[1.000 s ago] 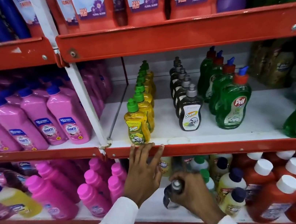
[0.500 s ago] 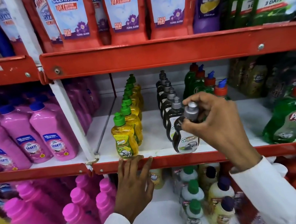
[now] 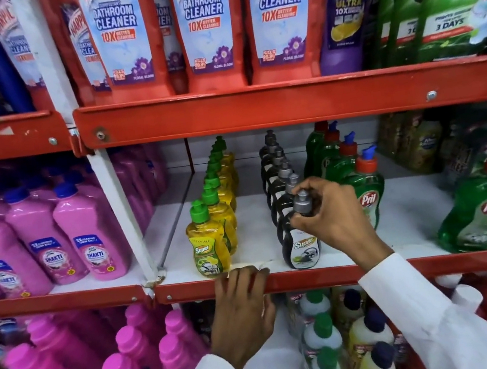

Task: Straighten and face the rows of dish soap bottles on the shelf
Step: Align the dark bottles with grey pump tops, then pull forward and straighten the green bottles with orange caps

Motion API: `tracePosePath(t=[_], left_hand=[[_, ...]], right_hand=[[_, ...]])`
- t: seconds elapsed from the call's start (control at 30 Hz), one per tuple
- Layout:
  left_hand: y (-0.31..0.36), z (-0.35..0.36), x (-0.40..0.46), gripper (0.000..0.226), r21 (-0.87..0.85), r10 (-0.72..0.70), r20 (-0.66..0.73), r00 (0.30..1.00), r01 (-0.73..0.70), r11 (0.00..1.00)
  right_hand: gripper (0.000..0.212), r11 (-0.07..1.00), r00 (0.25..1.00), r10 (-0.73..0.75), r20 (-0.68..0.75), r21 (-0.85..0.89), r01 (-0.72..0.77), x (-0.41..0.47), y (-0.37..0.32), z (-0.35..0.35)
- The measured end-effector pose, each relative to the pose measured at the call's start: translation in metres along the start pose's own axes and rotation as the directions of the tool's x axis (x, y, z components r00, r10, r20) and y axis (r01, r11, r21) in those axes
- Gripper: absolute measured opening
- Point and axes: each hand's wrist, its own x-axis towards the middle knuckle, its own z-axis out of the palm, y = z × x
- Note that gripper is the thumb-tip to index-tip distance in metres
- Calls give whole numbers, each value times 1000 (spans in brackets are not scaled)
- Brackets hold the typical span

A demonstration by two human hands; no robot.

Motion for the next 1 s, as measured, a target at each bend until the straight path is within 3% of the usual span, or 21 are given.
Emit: tracePosePath(t=[0.2, 0.33, 0.4, 0.47, 0.5, 0.57, 0.63, 0.77, 1.0], left_hand=[[10, 5, 7, 41, -14, 3, 22, 1000, -3, 1000], [16, 11, 9, 39, -6, 12, 5, 1000, -12, 1000], [19, 15, 11, 39, -9, 21, -7, 1000, -21, 1000], [24, 20, 11, 40, -4, 31, -12, 999, -31, 1000], [28, 23, 12, 41, -3, 34, -16, 999, -34, 999], [35, 29, 12, 44, 1, 32, -22, 999, -32, 999], [39, 31, 13, 46, 10, 19, -25, 1000, -19, 1000], [41, 32, 12, 47, 20, -3, -23, 1000, 4, 1000], [45, 27, 11, 49, 16, -25, 11, 1000, 25, 1000]], right_hand=[[68, 998, 998, -38, -58, 42, 40, -16, 11, -2], [65, 996, 993, -52, -108, 70, 60, -35, 29, -7], [54, 996, 968, -27, -248, 76, 47, -53, 47, -13], [41, 995, 872, 30, -488, 101, 23, -75, 71, -20], [39, 996, 787, 60, -614, 88, -7, -85, 85, -25], [50, 989, 589, 137, -797, 74, -130, -99, 115, -37], [72, 958, 483, 252, -838, 148, -244, -97, 140, -56], [102, 890, 571, 402, -716, 159, -428, -72, 176, -86], [84, 885, 598, 422, -681, 166, -435, -47, 184, -100]])
